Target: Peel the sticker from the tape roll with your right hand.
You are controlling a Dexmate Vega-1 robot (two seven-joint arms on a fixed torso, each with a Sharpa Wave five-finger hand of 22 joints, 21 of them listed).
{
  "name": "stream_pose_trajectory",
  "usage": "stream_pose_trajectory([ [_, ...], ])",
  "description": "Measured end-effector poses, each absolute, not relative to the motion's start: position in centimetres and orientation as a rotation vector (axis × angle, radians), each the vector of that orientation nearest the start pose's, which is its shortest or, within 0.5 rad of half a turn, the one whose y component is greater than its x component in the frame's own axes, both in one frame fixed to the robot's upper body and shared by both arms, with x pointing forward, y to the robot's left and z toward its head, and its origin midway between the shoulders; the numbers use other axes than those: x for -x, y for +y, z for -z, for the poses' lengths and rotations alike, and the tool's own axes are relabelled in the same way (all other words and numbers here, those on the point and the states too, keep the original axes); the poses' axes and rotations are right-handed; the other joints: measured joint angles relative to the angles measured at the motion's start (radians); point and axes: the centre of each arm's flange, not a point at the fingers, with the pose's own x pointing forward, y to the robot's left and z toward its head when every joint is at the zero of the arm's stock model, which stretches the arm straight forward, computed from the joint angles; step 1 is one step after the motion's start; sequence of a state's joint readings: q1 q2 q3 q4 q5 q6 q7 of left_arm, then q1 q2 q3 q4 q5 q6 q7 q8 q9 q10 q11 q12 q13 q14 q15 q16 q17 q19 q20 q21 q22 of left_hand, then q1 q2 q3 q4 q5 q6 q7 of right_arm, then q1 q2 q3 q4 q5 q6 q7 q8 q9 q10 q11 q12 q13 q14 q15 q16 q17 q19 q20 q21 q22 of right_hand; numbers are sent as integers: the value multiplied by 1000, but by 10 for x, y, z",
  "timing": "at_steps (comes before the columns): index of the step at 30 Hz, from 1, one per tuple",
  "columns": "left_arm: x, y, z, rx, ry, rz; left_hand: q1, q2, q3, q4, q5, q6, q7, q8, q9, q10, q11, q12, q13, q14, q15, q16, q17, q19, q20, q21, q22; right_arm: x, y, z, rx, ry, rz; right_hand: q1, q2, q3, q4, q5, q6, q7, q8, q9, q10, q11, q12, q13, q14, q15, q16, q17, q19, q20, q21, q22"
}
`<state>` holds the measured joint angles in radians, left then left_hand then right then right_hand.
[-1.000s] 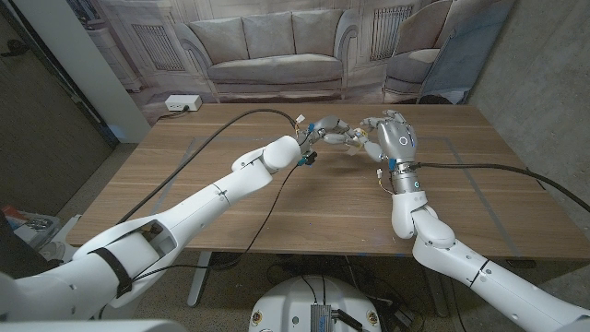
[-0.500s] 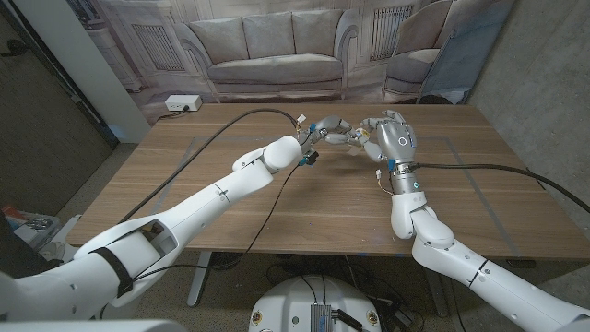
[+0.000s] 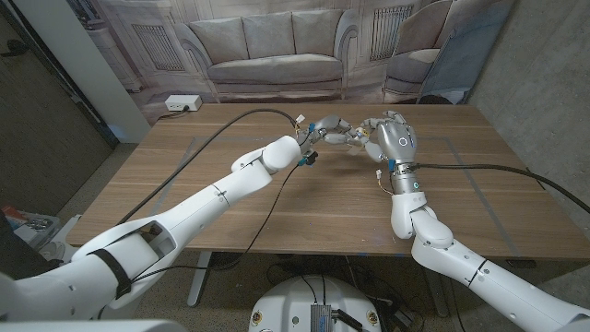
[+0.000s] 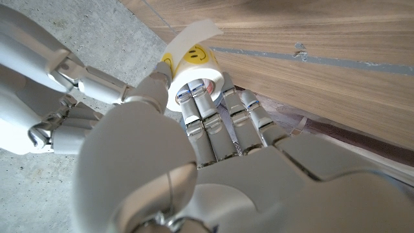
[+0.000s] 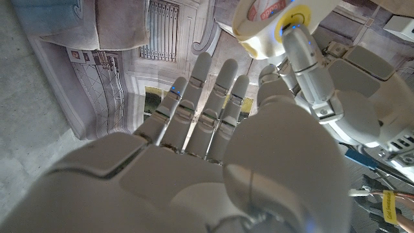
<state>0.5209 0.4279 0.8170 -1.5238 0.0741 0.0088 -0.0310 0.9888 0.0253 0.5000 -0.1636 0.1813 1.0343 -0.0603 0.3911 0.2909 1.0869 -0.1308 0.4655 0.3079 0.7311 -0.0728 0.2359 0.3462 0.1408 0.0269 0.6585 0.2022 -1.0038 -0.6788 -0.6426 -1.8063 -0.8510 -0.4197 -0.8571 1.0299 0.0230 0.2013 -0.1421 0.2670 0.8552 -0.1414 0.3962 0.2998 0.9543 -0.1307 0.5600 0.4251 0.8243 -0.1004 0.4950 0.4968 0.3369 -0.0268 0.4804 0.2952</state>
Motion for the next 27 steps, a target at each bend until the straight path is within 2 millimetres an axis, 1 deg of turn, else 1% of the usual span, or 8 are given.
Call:
stream_pose_trajectory([
  [3,-611,33,-51,-865,-762,477,0,0,0,0,0,0,0,0,0,0,0,0,0,0,0,0,0,0,0,4,0,-524,-207,36,1272,-1058,726,0,0,0,0,0,-5,0,0,0,-6,-5,0,4,1,-1,-1,2,0,0,2,0],
  [6,-610,35,-53,-858,-769,467,0,0,4,-4,0,0,0,0,0,0,0,0,0,0,0,0,2,0,0,4,0,-524,-208,37,1271,-1055,727,0,0,-4,4,0,-10,1,0,-1,-6,-5,0,9,1,-1,-2,2,0,0,2,0],
  [11,-610,38,-55,-855,-777,456,0,0,4,-4,-1,0,0,0,-1,0,0,3,0,2,1,-1,5,0,0,7,0,-525,-210,38,1275,-1052,727,0,0,-4,4,0,-18,1,0,-3,-16,-5,0,15,1,-1,-8,4,0,0,8,0],
  [13,-610,38,-55,-855,-778,454,0,0,4,-4,-1,0,0,0,-1,0,0,3,0,2,1,-1,5,0,0,7,0,-524,-210,38,1277,-1052,727,5,5,-4,4,0,-18,1,0,-3,-16,-5,0,18,1,-1,-8,6,0,0,8,0],
  [18,-610,40,-55,-854,-778,451,0,0,4,-4,-3,0,0,0,-1,-2,-2,4,0,2,1,-1,5,0,0,11,0,-524,-211,38,1278,-1051,727,6,6,-4,4,2,-21,4,0,-8,-16,-5,0,23,1,-1,-16,6,0,0,13,4],
  [19,-610,40,-55,-854,-779,451,0,0,4,-4,-3,0,0,0,-1,-2,-2,4,0,2,1,-1,5,0,0,11,0,-524,-211,38,1278,-1051,727,10,10,-4,4,7,-25,0,0,-8,-17,-6,0,23,1,-1,-16,6,0,0,13,5],
  [21,-609,40,-55,-854,-780,451,0,0,4,-4,0,1,-1,-1,-1,-2,-2,4,0,2,1,-2,5,0,0,11,0,-524,-211,38,1277,-1052,728,15,6,-4,4,8,-27,-2,0,-8,-22,-11,0,26,1,-1,-16,6,-4,-4,13,5],
  [27,-609,40,-55,-853,-779,453,0,0,4,-4,0,4,-4,-1,-1,-2,-2,4,0,2,1,-2,9,0,0,13,0,-524,-211,38,1277,-1053,729,22,14,-4,4,8,-27,-2,0,-12,-22,-11,8,32,3,1,-16,12,-6,-6,19,5],
])
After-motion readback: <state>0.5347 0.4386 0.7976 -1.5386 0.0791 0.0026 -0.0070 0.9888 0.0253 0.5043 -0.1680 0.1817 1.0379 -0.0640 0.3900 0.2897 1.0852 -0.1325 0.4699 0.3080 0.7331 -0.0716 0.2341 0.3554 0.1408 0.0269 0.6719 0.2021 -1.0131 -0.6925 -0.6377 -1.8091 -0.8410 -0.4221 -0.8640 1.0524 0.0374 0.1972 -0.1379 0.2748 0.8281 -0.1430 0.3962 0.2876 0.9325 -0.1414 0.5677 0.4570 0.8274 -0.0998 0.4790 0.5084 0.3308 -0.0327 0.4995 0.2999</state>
